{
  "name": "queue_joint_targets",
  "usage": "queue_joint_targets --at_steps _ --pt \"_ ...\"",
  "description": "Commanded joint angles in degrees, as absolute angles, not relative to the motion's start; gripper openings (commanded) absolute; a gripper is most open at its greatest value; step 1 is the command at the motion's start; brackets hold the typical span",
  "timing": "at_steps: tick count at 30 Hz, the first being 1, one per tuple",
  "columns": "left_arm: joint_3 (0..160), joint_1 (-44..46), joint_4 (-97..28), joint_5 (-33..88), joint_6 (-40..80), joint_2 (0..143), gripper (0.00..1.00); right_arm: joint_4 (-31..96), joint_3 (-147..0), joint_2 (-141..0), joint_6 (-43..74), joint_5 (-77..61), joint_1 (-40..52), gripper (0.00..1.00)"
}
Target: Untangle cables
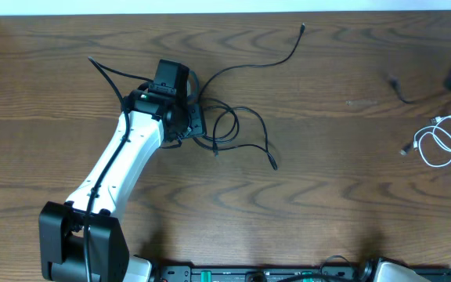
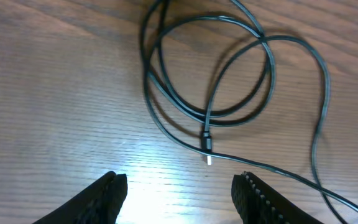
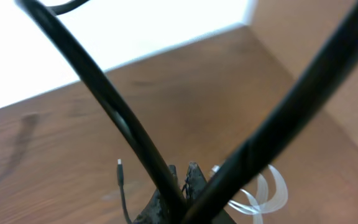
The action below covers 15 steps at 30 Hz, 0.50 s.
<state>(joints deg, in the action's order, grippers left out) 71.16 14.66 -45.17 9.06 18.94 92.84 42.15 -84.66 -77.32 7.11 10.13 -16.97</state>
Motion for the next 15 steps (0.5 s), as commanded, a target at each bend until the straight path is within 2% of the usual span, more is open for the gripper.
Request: queue_joint_targets --at_steps 1,6,15 --pt "71.48 14.41 -46.06 4.84 17.39 92.79 0.60 45.95 -85.43 -78.94 13.96 16.14 -22.70 0.01" --pt "71.48 14.41 -47.16 2.94 17.37 92.79 0.60 49.95 -85.38 -85.49 15.86 14.98 -28.77 0.01" --pt "71.48 14.44 -47.66 2.96 17.39 92.79 0.60 49.71 -85.38 -95.83 15.73 11.38 -31.97 0.01"
